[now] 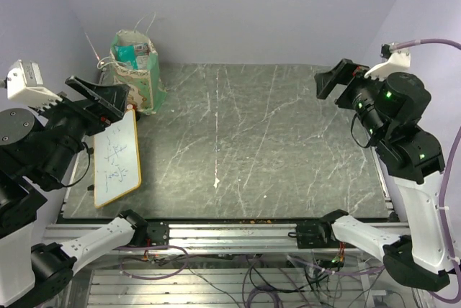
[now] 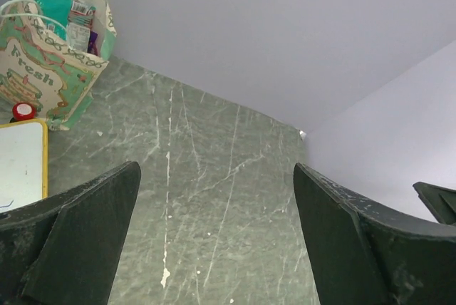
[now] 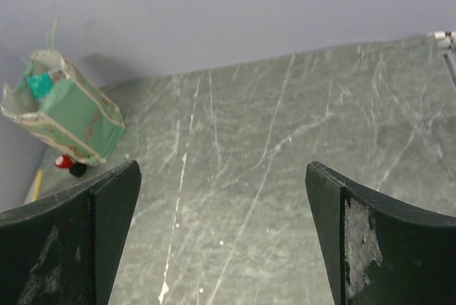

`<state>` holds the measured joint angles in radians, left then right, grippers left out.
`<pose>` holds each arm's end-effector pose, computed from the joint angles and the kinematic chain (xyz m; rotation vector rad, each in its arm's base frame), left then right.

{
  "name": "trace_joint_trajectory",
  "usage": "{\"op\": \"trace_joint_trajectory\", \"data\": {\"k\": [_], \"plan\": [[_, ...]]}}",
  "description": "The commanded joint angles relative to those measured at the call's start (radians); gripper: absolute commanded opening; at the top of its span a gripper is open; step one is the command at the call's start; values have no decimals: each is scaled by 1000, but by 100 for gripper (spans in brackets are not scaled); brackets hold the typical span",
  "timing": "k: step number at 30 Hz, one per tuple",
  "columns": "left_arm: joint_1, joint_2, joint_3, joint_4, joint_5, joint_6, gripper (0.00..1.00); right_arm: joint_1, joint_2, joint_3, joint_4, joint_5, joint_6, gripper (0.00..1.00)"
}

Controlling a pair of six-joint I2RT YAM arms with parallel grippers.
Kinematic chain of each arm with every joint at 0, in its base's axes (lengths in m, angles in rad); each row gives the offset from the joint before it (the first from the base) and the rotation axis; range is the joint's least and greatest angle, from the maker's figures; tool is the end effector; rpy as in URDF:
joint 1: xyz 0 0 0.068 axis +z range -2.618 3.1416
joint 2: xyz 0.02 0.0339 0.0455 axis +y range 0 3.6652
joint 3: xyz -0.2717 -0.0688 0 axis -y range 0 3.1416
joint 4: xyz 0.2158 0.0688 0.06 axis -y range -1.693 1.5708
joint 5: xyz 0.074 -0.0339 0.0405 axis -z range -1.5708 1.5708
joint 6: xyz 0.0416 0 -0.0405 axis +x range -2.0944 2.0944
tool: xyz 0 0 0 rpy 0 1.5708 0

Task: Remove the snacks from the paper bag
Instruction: Move the paper bag to the center of the board.

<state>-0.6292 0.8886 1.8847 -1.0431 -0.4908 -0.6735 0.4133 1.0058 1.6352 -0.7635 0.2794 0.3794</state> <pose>0.0327 0.0004 0.5329 -0.4180 1.5926 -0.6073 0.1206 0.0403 0.5033 0.1801 1.7027 0.3531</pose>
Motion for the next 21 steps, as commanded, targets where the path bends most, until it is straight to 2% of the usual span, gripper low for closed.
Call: {"op": "trace_joint_trajectory", "data": {"k": [1, 6, 11, 18, 21], "plan": [[-19, -20, -37, 25, -25, 10, 98, -25, -39, -65, -69, -60, 49, 100], [-37, -6, -71, 50, -45, 37, 98, -49, -47, -146, -114, -99, 86, 100], [-52, 56, -74, 72, -75, 64, 97, -68, -38, -216, -79, -112, 98, 100], [-58, 195, -82, 165, -147, 106, 97, -84, 80, -245, -1, -104, 96, 100], [-5, 273, -68, 196, -147, 104, 97, -89, 149, -248, 47, -120, 79, 100]]}}
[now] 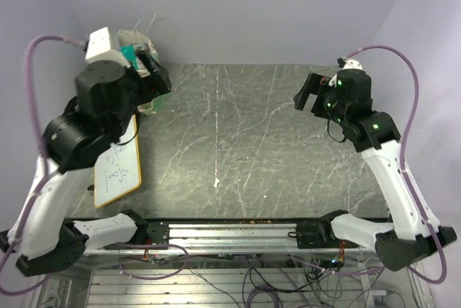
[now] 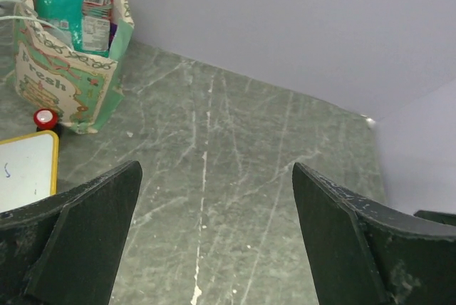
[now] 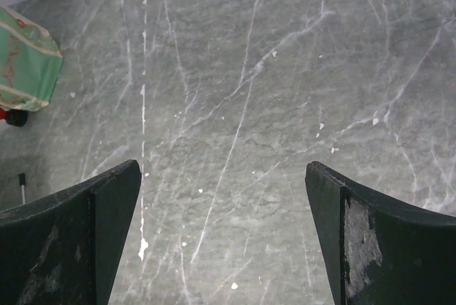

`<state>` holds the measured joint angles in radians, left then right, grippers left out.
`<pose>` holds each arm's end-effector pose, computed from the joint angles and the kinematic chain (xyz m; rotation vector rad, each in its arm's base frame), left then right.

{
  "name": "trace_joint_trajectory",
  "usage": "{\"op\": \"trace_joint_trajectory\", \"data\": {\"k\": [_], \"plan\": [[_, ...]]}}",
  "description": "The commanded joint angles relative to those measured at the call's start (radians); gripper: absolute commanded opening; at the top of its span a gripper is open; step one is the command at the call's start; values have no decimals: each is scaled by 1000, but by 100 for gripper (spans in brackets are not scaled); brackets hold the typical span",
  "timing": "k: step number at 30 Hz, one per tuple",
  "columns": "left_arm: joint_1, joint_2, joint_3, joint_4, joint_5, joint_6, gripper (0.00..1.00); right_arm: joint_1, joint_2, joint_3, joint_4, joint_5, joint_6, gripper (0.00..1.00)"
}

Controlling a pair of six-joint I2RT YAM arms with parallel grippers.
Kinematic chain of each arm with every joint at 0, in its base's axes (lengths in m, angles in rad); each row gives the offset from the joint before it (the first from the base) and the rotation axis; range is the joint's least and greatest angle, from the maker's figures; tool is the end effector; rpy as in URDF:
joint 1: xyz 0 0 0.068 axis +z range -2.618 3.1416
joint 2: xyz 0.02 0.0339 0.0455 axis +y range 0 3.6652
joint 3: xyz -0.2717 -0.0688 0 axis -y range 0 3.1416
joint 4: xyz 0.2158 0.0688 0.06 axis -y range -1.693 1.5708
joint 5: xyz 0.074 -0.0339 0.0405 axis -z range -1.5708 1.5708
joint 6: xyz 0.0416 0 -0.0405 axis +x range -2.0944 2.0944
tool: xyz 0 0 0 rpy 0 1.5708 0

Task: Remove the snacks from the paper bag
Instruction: Move the paper bag to the center of the board.

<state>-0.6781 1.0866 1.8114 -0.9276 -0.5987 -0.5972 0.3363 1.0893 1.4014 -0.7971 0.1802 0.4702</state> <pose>0.1093 -0.0579 0.5201 -0.3591 1.7180 -0.4040 0.1750 0.0533 0.4241 0.2498 2.0470 0.3164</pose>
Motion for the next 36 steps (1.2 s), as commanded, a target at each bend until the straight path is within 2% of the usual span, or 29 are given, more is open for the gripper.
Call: {"op": "trace_joint_trajectory", "data": {"k": [1, 3, 7, 9, 13, 16, 19, 23, 26, 31, 33, 36], "plan": [[86, 104, 7, 93, -4, 22, 97, -14, 93, -11, 91, -19, -16, 100], [194, 157, 10, 116, 94, -5, 97, -16, 148, -1, 110, -22, -34, 100], [340, 284, 39, 156, 211, -44, 97, -19, 258, 33, 161, -50, -133, 100], [409, 353, 72, 144, 248, -84, 97, -6, 305, 55, 166, -10, -171, 100], [556, 492, 150, 85, 319, -204, 97, 45, 336, 56, 206, 41, -234, 100], [639, 592, 193, 159, 440, -203, 97, 59, 333, 28, 232, -13, -261, 100], [682, 688, 270, 270, 496, -177, 97, 64, 320, -12, 255, -7, -287, 100], [690, 813, 317, 520, 544, -98, 97, 69, 323, -10, 250, 18, -307, 100], [698, 948, 444, 592, 555, -80, 99, 86, 309, -25, 258, 6, -326, 100], [698, 1141, 622, 671, 568, -15, 93, 84, 280, -64, 283, 12, -335, 100], [698, 1179, 637, 710, 579, 4, 94, 77, 280, -60, 282, 14, -337, 100], [695, 1183, 579, 783, 602, -2, 92, 75, 286, -50, 281, 16, -344, 100]]}}
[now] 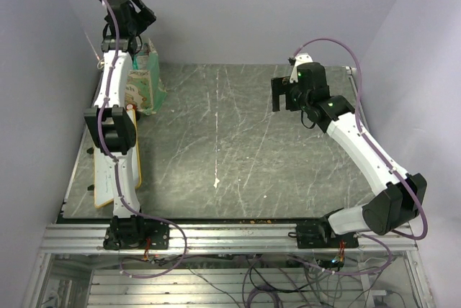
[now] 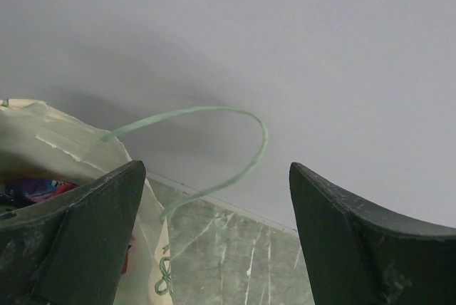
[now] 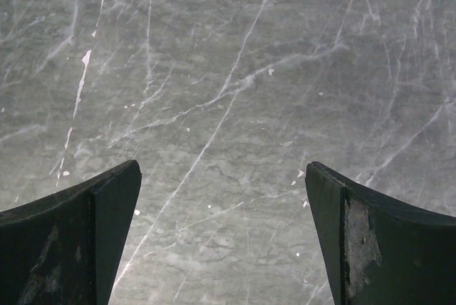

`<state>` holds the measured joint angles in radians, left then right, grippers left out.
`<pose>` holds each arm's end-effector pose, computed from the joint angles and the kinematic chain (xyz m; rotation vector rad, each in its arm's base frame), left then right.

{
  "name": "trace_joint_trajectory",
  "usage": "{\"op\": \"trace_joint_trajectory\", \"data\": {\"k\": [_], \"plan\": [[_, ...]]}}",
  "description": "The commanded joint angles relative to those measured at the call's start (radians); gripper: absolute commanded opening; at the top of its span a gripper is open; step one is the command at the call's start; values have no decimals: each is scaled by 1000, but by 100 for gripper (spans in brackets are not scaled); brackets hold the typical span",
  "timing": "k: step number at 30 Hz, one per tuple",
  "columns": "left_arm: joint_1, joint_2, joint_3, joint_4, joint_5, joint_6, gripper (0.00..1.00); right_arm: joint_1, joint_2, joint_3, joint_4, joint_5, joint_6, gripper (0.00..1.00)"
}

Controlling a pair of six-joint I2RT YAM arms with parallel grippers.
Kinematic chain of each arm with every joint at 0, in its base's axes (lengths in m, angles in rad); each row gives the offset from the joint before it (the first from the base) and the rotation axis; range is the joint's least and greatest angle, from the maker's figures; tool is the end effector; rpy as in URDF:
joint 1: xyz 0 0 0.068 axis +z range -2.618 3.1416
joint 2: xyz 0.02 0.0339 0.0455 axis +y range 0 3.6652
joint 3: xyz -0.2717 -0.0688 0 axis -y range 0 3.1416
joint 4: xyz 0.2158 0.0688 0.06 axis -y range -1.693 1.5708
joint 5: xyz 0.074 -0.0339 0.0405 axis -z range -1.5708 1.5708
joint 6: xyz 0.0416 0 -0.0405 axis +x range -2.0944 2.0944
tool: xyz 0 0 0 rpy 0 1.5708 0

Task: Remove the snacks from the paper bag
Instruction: Move the paper bag to the center of the board.

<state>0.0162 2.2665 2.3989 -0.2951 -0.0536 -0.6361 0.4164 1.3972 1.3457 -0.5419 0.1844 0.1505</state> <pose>0.5140 0.0106 0.3913 -0.5985 1.6452 -0.4087 0.2655 0.1091 0.3657 -0.1805 2.1480 0.1290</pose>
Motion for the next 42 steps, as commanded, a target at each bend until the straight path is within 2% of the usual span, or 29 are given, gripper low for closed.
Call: {"op": "trace_joint_trajectory", "data": {"k": [1, 7, 12, 18, 24, 31, 32, 35, 39, 40, 42], "plan": [[-3, 0, -26, 163, 59, 39, 91, -5, -21, 6, 25, 10, -24, 100], [-13, 21, -44, 175, 67, 47, 85, -10, -14, 3, 18, 9, -11, 100], [-18, 99, 64, 122, 43, 73, 89, -16, -1, 13, 16, 7, -8, 100], [-21, 111, 39, 172, 27, 63, 91, -17, 12, 16, 19, 20, -9, 100], [-76, 134, 30, 190, -23, 90, 93, -17, 23, 20, 20, 37, 5, 100], [-84, 189, 76, 186, -71, 124, 76, -19, 12, 13, 13, 55, 9, 100], [-84, 188, 75, 188, -70, 133, 69, -19, 8, 10, 13, 58, 10, 100], [-84, 179, 63, 182, -76, 161, 62, -19, -3, 0, 17, 65, 14, 100], [-81, 149, 37, 160, -102, 192, 44, -20, -4, -1, 17, 58, 17, 100], [-81, 137, 35, 154, -104, 203, 43, -21, -4, 0, 16, 56, 18, 100], [-81, 97, 8, 150, -114, 217, 48, -21, -6, 0, 17, 53, 18, 100]]}}
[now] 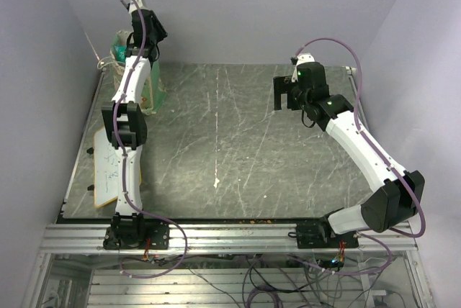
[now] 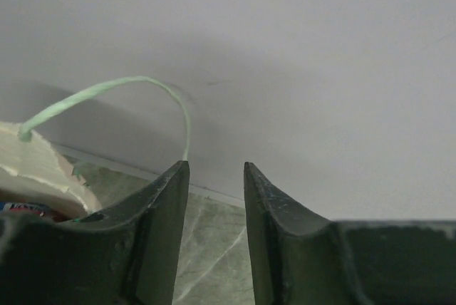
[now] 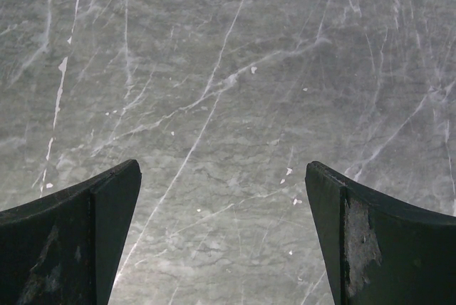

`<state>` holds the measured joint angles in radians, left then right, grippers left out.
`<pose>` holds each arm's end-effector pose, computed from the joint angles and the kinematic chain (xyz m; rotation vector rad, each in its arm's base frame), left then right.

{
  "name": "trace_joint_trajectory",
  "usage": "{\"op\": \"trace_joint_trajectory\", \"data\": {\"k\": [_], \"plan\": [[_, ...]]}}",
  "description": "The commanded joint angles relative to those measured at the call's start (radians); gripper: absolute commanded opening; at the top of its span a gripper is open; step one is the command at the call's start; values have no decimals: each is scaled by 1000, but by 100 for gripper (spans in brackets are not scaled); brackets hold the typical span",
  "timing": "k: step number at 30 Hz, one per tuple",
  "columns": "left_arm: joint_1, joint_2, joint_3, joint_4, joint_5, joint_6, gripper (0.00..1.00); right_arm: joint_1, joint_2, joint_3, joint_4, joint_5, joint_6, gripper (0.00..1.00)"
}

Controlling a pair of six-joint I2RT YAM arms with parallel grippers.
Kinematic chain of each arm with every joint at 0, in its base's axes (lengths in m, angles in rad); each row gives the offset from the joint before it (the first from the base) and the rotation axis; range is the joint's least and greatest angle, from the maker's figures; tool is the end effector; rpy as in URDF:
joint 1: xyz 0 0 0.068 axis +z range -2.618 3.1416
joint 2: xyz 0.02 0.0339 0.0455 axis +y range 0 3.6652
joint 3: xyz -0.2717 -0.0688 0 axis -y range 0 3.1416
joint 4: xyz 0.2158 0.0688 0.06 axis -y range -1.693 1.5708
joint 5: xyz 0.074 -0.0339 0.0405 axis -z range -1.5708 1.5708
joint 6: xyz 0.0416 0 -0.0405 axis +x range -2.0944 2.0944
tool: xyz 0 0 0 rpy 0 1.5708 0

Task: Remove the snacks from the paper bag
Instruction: Move the paper bag to the center of the board.

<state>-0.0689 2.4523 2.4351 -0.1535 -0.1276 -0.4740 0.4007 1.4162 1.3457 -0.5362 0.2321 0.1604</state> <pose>0.5591 -0.0333 0.3230 -0.4433 1.6916 -0.2869 0.2723 0.1050 0.3613 -0.1279 2.1561 0.0708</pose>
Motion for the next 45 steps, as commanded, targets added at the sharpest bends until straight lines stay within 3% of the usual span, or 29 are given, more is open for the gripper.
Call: {"op": "trace_joint_trajectory", "data": {"k": [1, 9, 17, 24, 34, 38, 41, 45], "plan": [[5, -110, -42, 1, -47, 61, 53, -5, -26, -1, 12, 2, 8, 100], [6, -285, -197, -29, -124, 223, 84, -5, -27, -23, 29, -1, 20, 100], [-10, -235, -132, -94, -234, 365, 99, -9, -34, -46, 26, 7, 16, 100], [-37, -143, -63, -83, -373, 475, 99, -12, -28, -45, 33, 9, 19, 100], [-44, 10, 77, -29, -397, 587, 99, -21, -22, -41, 23, 30, 21, 100], [-42, 13, 78, 12, -363, 605, 72, -23, -22, -38, 18, 30, 21, 100], [-32, 17, 102, 12, -340, 585, 39, -23, -18, -36, 20, 27, 18, 100], [-26, -18, 92, 19, -258, 545, 14, -25, -11, -30, 21, 15, 18, 100]]}}
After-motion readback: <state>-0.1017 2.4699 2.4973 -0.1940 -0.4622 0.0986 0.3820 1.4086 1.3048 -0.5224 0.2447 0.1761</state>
